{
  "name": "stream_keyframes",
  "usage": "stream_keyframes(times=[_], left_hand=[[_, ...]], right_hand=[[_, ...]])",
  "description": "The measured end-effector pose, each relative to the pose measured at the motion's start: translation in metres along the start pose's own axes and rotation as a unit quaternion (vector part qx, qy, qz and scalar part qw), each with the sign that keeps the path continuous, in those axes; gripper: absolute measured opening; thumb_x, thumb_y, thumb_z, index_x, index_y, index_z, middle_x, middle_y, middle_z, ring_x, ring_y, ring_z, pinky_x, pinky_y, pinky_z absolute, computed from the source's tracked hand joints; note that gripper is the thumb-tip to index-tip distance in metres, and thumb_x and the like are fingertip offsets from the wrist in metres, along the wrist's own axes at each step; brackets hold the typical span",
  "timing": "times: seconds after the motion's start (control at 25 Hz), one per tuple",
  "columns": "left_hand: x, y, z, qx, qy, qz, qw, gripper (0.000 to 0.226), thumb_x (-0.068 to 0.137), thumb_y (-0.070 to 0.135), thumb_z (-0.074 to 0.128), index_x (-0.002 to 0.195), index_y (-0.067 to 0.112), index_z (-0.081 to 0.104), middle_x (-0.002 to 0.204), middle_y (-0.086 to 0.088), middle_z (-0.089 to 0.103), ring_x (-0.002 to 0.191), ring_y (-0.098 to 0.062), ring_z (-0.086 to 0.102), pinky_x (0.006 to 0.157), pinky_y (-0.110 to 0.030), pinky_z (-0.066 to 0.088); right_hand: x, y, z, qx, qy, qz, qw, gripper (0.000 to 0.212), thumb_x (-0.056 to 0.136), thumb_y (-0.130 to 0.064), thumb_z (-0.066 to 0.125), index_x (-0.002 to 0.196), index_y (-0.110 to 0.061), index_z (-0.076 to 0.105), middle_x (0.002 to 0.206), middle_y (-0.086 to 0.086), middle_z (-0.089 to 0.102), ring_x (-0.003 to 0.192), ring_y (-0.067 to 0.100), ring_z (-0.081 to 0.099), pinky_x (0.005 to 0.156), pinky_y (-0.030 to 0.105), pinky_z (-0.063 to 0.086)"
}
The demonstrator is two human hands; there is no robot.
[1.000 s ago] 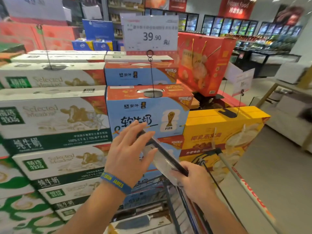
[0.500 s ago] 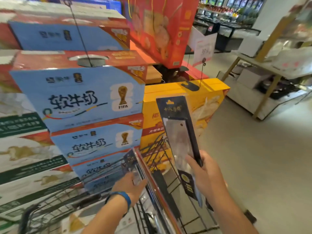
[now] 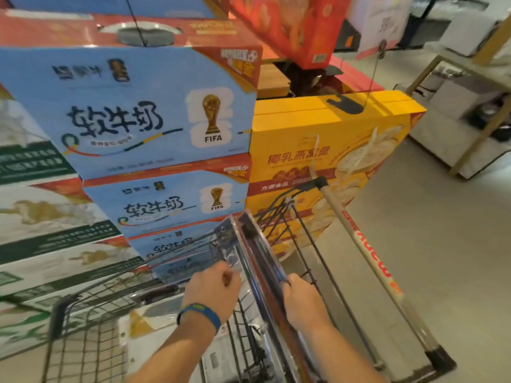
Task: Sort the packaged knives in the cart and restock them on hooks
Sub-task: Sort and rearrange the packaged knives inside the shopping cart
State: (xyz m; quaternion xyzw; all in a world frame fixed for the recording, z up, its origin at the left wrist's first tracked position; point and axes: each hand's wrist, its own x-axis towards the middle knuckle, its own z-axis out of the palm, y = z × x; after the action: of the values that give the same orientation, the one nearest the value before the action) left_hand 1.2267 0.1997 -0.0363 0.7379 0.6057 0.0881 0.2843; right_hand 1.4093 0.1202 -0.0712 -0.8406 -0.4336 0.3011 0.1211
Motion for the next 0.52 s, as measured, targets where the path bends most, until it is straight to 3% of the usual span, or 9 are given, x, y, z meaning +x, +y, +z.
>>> stream_keyframes(times=[0.08, 0.16, 0.24, 0.36, 0.52], left_hand=[[0.001, -0.003, 0.003, 0.003, 0.006, 0.011, 1.0, 0.032, 0.096, 0.042, 0.048, 0.07, 0.025, 0.053, 0.058, 0.003, 0.058, 0.051, -0.009, 0.054, 0.045, -0.022, 0.042], [-0.001, -0.003, 0.005, -0.004, 0.005, 0.023, 1.0, 0.032, 0.096, 0.04, 0.048, 0.068, 0.026, 0.05, 0.055, 0.005, 0.055, 0.047, -0.008, 0.05, 0.043, -0.019, 0.039], [-0.002, -0.004, 0.006, 0.005, 0.006, 0.03, 1.0, 0.03, 0.096, 0.042, 0.048, 0.069, 0.028, 0.05, 0.057, 0.008, 0.057, 0.049, -0.004, 0.051, 0.043, -0.017, 0.039], [-0.002, -0.005, 0.008, 0.024, -0.004, 0.044, 0.999, 0.028, 0.096, 0.042, 0.044, 0.071, 0.03, 0.047, 0.062, 0.01, 0.057, 0.054, -0.004, 0.053, 0.046, -0.017, 0.041], [-0.006, -0.002, 0.018, 0.072, -0.021, 0.09, 0.993, 0.025, 0.099, 0.043, 0.037, 0.079, 0.03, 0.045, 0.071, 0.012, 0.051, 0.06, -0.006, 0.049, 0.05, -0.02, 0.035]], right_hand=[[0.012, 0.006, 0.016, -0.044, -0.037, -0.001, 0.998, 0.027, 0.107, -0.027, 0.044, 0.116, -0.011, 0.065, 0.114, 0.013, 0.072, 0.107, 0.034, 0.066, 0.083, 0.037, 0.05], [0.019, 0.011, 0.025, -0.075, -0.056, 0.017, 0.995, 0.029, 0.108, -0.027, 0.044, 0.124, -0.012, 0.063, 0.108, 0.009, 0.071, 0.102, 0.031, 0.068, 0.075, 0.033, 0.051], [0.022, 0.011, 0.029, -0.076, -0.055, 0.035, 0.995, 0.028, 0.108, -0.029, 0.043, 0.12, -0.013, 0.063, 0.092, 0.005, 0.066, 0.092, 0.029, 0.069, 0.066, 0.03, 0.045], [0.019, 0.01, 0.027, -0.066, -0.041, 0.029, 0.997, 0.022, 0.107, -0.027, 0.045, 0.112, -0.018, 0.064, 0.091, 0.003, 0.069, 0.085, 0.025, 0.067, 0.066, 0.029, 0.047], [-0.002, 0.013, 0.022, -0.083, 0.072, 0.041, 0.993, 0.021, 0.106, -0.039, 0.041, 0.091, -0.033, 0.053, 0.071, -0.015, 0.06, 0.063, 0.001, 0.056, 0.049, 0.019, 0.038]])
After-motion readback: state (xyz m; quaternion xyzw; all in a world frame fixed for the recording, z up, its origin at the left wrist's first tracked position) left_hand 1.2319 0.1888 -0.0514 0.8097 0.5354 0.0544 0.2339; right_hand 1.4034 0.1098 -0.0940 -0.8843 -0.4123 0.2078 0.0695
